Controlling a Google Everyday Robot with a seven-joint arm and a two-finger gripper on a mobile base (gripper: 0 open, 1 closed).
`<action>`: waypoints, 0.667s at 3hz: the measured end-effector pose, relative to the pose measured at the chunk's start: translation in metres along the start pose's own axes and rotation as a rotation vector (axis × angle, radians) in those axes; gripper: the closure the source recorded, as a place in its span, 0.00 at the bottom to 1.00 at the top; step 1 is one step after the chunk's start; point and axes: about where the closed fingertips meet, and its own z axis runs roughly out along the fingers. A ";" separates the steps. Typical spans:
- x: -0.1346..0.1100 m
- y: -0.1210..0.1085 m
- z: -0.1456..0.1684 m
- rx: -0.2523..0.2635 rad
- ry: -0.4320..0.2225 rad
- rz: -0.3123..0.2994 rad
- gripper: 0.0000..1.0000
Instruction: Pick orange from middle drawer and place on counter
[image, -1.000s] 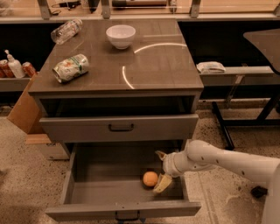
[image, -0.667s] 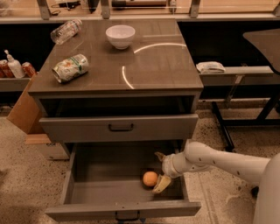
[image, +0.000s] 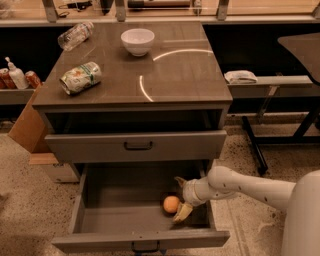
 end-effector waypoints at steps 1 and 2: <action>0.003 0.000 0.006 -0.003 -0.001 -0.001 0.18; 0.003 0.001 0.007 -0.003 -0.012 0.001 0.43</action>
Offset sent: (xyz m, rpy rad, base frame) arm 0.0005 -0.0012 -0.0046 0.0253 -0.0048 -0.0061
